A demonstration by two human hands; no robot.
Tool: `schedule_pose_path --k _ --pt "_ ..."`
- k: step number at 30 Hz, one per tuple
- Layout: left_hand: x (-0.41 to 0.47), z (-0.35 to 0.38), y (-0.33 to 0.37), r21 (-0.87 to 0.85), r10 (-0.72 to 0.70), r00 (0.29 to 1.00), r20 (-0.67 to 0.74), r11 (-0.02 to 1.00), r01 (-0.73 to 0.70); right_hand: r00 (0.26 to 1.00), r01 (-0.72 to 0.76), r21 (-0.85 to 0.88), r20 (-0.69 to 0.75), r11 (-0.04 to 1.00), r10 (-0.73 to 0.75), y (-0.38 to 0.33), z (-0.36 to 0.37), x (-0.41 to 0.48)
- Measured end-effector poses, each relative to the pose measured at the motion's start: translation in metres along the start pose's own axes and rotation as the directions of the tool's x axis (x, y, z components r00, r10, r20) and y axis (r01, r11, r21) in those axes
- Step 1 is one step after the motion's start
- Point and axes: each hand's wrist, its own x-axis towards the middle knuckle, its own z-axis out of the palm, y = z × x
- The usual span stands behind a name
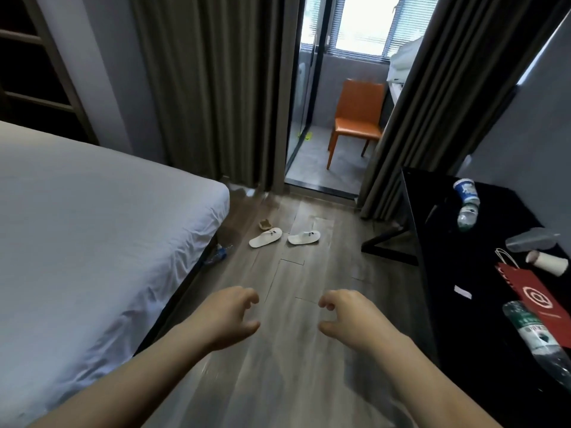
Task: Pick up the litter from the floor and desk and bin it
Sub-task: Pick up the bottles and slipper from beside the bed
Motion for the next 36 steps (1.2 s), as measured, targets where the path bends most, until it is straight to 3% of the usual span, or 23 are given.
schedule_pose_path --k 12,24,36 --pt "0.159 -0.038 -0.062 -0.029 0.000 0.997 0.072 1.000 0.002 0.999 -0.016 0.001 0.048 1.000 0.016 0.006 -0.036 0.164" --pt "0.354 -0.063 -0.072 -0.054 -0.095 0.992 0.088 0.994 0.100 0.993 0.033 0.002 0.114 0.999 -0.033 0.077 -0.092 0.371" --pt "0.490 -0.076 -0.095 -0.074 -0.164 0.975 0.153 0.982 0.176 0.973 0.066 -0.013 0.222 0.998 -0.061 0.116 -0.114 0.511"
